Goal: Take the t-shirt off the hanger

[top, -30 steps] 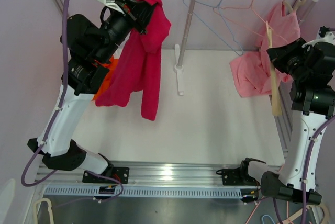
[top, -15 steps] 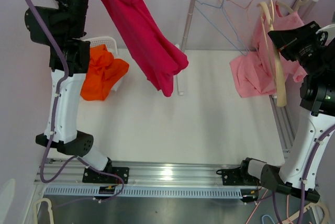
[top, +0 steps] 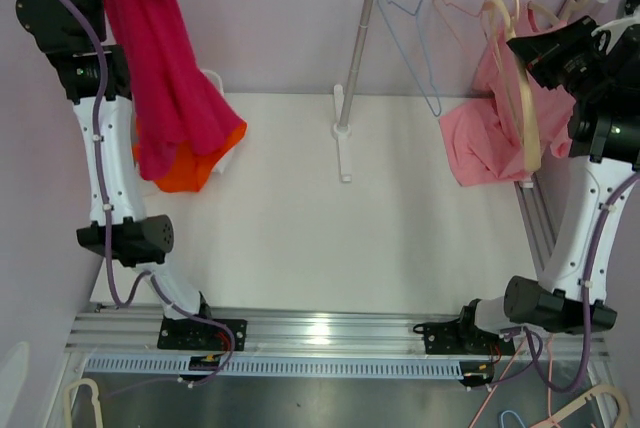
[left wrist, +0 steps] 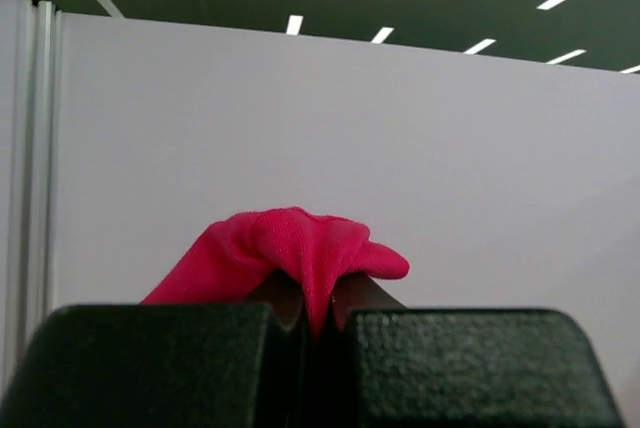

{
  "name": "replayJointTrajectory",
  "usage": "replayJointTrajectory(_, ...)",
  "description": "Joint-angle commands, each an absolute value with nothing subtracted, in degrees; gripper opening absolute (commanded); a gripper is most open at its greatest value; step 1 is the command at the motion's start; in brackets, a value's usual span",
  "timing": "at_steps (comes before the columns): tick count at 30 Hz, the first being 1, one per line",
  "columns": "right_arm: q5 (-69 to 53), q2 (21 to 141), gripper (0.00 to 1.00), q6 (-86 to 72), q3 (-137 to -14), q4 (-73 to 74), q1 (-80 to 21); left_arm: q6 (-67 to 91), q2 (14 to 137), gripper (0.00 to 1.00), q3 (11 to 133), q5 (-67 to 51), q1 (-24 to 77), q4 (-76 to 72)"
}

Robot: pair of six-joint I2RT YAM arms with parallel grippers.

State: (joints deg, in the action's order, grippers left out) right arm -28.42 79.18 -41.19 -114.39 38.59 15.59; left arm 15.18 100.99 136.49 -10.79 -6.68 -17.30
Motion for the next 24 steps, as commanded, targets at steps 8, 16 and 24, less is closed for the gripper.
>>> replayJointTrajectory(8,-41.3,89.1,0.00,-55.4,-115.2,18.6,10.0,31.6,113.5,0.01,146.8,-17.0,-19.1,-23.2)
replayJointTrajectory(16,-41.5,86.6,0.00,-55.2,-111.6,16.0,12.5,31.6,115.5,0.01,132.0,-16.9,-14.9,-29.1)
replayJointTrajectory(24,-34.4,90.7,0.00,-49.1,-117.9,21.1,13.7,32.1,117.5,0.01,121.4,-11.0,-10.1,-28.3)
